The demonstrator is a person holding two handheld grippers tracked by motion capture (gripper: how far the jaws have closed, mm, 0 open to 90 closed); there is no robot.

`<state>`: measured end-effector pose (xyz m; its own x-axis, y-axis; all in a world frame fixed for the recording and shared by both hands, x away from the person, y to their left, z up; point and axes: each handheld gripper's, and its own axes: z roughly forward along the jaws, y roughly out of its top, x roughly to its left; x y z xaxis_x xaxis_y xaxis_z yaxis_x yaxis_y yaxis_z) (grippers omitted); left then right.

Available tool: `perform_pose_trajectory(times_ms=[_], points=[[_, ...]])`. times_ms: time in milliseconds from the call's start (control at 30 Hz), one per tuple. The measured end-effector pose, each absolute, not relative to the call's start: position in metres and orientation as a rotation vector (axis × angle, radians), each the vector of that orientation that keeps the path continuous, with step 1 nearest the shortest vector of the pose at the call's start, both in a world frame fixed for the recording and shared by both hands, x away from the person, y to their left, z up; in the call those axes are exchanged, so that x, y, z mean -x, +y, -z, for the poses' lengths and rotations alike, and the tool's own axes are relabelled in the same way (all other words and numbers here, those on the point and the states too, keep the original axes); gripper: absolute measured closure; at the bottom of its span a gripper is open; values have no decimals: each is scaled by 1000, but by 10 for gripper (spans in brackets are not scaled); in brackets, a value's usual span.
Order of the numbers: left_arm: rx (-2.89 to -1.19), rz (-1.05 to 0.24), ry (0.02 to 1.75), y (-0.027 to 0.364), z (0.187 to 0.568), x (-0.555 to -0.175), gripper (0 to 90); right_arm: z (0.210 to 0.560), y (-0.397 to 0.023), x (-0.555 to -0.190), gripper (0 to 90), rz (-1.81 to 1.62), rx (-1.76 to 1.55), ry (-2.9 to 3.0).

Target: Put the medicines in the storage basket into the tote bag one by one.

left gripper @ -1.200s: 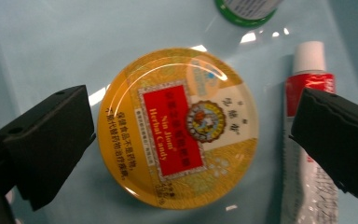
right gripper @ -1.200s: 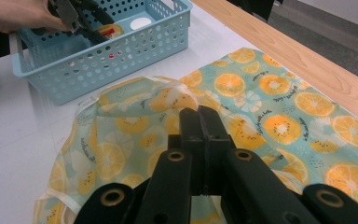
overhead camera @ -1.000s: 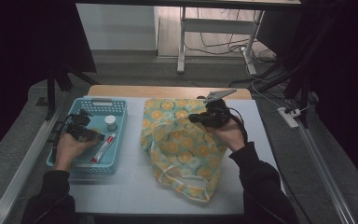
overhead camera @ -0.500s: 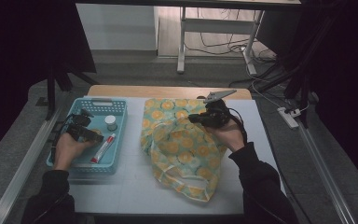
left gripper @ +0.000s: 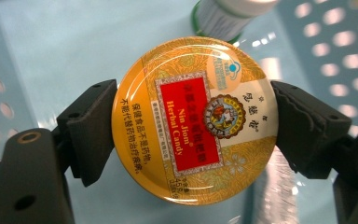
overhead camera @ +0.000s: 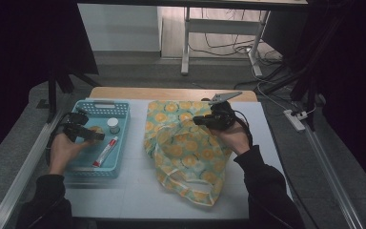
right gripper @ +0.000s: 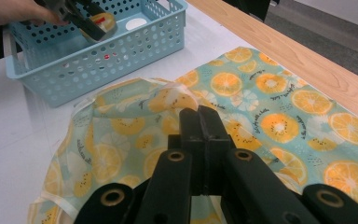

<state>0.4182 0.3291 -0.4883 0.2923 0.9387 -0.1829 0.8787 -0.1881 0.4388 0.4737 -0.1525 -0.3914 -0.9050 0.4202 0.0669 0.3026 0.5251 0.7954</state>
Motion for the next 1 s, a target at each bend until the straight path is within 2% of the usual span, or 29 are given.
perform_pose_trajectory(times_ms=[333, 1000], points=[[-2135, -215, 1497, 315, 462, -404, 210, 392, -151, -474, 900, -1330, -623, 2620], [-2182, -186, 1243, 263, 428, -383, 210, 397, -155, -478, 900, -1323, -642, 2618]])
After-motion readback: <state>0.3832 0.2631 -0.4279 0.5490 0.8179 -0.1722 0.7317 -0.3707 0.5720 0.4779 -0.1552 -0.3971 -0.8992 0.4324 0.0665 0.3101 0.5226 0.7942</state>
